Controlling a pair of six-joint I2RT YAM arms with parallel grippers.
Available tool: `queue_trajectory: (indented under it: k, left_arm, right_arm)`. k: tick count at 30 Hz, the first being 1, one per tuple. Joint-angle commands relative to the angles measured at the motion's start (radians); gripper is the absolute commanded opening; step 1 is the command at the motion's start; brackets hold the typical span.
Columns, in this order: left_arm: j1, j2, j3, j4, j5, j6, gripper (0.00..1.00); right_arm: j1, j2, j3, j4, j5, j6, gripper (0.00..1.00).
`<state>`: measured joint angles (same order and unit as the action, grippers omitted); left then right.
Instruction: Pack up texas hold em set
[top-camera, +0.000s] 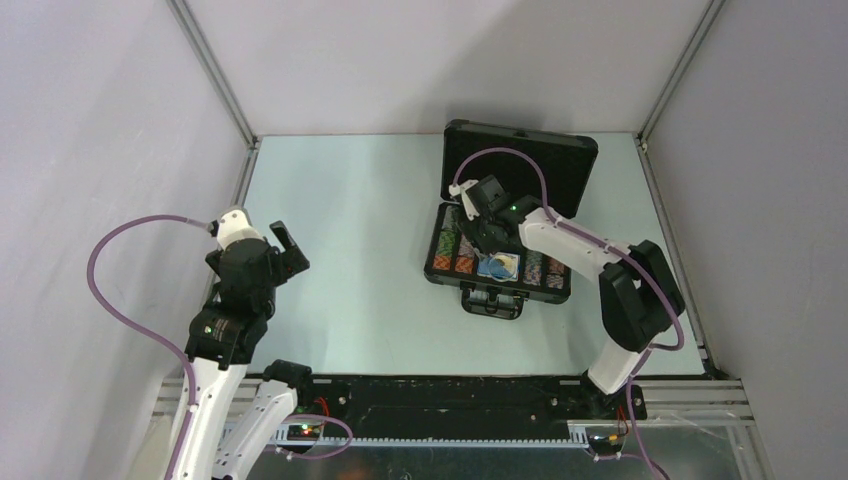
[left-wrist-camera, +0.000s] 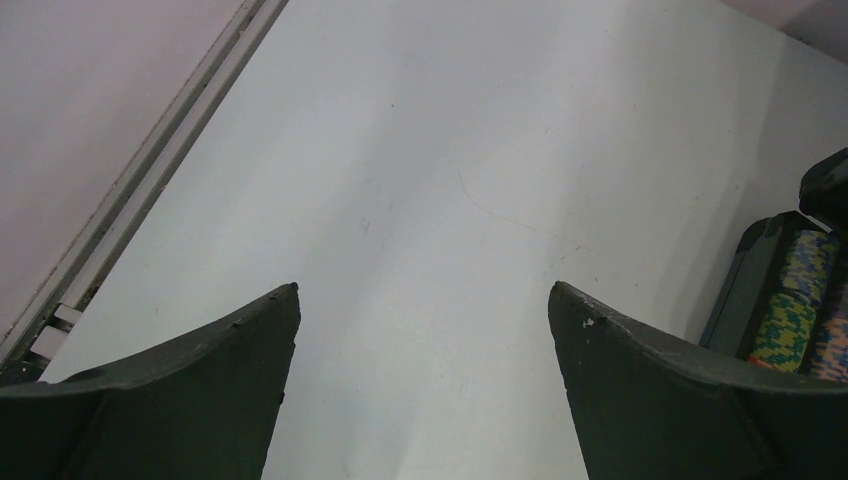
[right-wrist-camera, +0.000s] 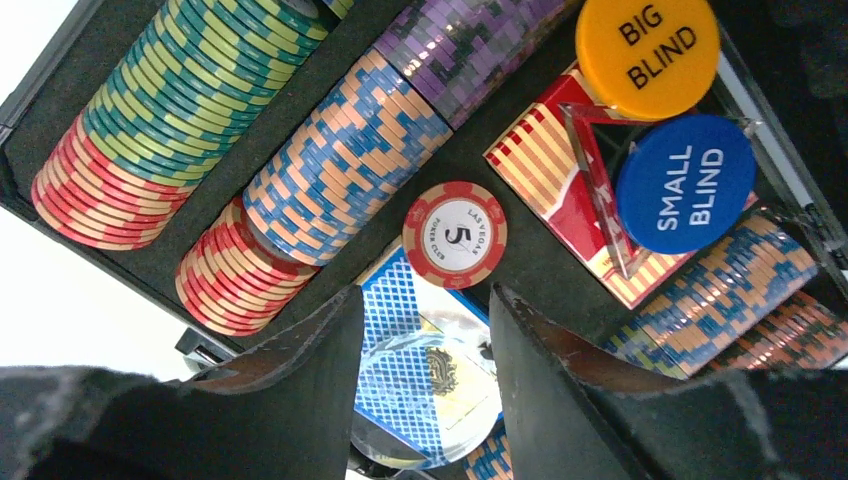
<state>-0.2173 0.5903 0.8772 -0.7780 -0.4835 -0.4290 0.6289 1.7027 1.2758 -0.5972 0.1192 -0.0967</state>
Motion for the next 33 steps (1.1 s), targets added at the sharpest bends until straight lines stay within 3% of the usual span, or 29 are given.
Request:
queue_trajectory:
  k: [1, 15, 22, 33]
  left_arm:
    - [0.009, 0.005, 0.013, 0.009, 0.004, -0.010, 0.98]
    - [0.010, 0.006, 0.013, 0.009, 0.002, -0.009, 0.98]
    - [0.009, 0.008, 0.013, 0.008, 0.003, -0.010, 0.98]
    - [0.009, 0.008, 0.013, 0.008, 0.003, -0.010, 0.98]
  right_arm:
    - [-0.001, 0.024, 0.038, 0.003, -0.019, 0.008, 0.52]
    - [-0.002, 0.104, 0.063, 0.003, 0.044, -0.016, 0.46]
    - [-0.005, 0.118, 0.077, 0.007, 0.079, -0.012, 0.37]
    - [-0.018, 0.110, 0.089, 0.023, 0.134, 0.009, 0.06]
